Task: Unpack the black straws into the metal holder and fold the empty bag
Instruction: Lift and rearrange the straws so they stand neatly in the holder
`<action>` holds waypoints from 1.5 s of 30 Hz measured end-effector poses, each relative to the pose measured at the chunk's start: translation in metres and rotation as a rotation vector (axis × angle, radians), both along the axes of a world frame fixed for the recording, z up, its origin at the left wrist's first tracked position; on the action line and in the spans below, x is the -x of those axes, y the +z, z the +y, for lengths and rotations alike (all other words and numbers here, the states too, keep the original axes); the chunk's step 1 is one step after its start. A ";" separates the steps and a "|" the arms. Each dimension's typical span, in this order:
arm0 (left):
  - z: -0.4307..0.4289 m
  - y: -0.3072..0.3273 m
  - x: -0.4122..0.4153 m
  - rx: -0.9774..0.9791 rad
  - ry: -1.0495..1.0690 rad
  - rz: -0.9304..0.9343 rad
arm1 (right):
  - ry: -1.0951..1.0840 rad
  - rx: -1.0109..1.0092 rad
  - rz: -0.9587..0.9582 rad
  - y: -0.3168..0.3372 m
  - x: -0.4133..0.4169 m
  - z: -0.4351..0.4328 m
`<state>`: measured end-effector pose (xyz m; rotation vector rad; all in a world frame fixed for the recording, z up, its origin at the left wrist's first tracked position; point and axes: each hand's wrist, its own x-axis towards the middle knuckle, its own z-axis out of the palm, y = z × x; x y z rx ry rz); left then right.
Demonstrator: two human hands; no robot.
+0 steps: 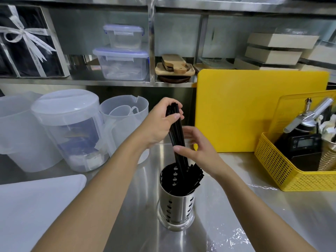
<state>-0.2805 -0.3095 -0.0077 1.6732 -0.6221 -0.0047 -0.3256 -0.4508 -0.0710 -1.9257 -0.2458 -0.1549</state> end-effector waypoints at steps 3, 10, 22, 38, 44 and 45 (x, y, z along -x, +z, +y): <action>0.004 0.009 0.003 0.077 -0.005 0.008 | 0.007 0.067 0.006 0.005 -0.001 0.015; 0.010 0.016 0.012 0.362 -0.037 0.078 | -0.123 0.039 -0.077 0.005 -0.010 0.039; 0.011 -0.015 0.022 0.073 0.011 0.086 | 0.084 -0.155 -0.150 0.027 0.000 0.052; -0.004 -0.017 0.025 0.545 0.400 0.121 | -0.132 -0.969 0.302 -0.001 0.014 0.070; 0.000 -0.027 0.032 0.358 0.135 0.242 | -0.233 -0.802 0.143 -0.006 0.013 0.054; 0.002 -0.029 0.035 0.314 0.064 0.297 | -0.209 -0.768 0.079 -0.003 0.013 0.048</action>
